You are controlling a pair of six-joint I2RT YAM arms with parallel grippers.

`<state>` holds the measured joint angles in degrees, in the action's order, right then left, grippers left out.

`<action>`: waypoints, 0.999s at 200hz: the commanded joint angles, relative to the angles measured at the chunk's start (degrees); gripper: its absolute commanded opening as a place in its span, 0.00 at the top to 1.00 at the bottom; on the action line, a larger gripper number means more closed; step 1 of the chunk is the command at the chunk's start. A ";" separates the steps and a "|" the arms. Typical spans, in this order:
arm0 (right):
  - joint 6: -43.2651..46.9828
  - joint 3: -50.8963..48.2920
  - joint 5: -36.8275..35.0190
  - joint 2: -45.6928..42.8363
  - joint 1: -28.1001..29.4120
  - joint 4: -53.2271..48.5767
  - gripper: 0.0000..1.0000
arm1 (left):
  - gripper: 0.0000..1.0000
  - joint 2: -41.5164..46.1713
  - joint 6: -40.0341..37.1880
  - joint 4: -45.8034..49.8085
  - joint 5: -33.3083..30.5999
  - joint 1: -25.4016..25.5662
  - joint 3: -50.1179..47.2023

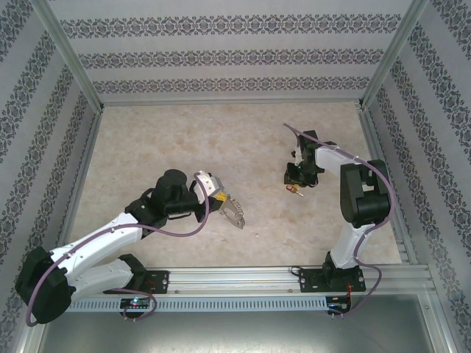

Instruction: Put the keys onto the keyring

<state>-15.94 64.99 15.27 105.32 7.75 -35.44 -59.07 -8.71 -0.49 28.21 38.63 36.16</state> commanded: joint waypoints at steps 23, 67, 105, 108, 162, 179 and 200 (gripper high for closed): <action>-1.05 -1.62 -2.36 -1.87 1.04 -0.95 0.79 | 1.00 2.39 0.08 -0.83 0.10 -0.05 -0.34; -0.67 -2.13 -1.00 -3.22 1.43 -1.47 0.71 | 1.00 2.98 0.44 -0.91 -0.15 -0.05 -0.69; -0.13 -3.33 1.07 -5.27 1.57 -0.72 0.69 | 1.00 2.82 0.60 -0.92 -0.08 -0.03 -0.47; -0.02 -3.37 1.08 -5.36 1.61 -0.83 0.69 | 1.00 2.82 0.54 -0.88 -0.07 -0.05 -0.42; 1.48 -3.36 -0.91 -4.61 2.20 -2.09 0.68 | 1.00 3.12 0.80 -0.86 -0.17 -0.05 -0.67; 1.70 -3.46 -1.63 -4.57 2.45 -2.05 0.69 | 1.00 3.08 0.82 -0.97 -0.35 -0.05 -0.62; 1.10 -3.39 -3.90 -5.16 2.58 -1.69 0.67 | 1.00 3.01 0.81 -1.01 -0.38 -0.05 -0.58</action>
<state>-15.20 62.13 14.55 101.19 9.80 -36.05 -57.36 -8.51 -0.40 28.16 38.63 35.86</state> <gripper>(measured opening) 0.311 0.043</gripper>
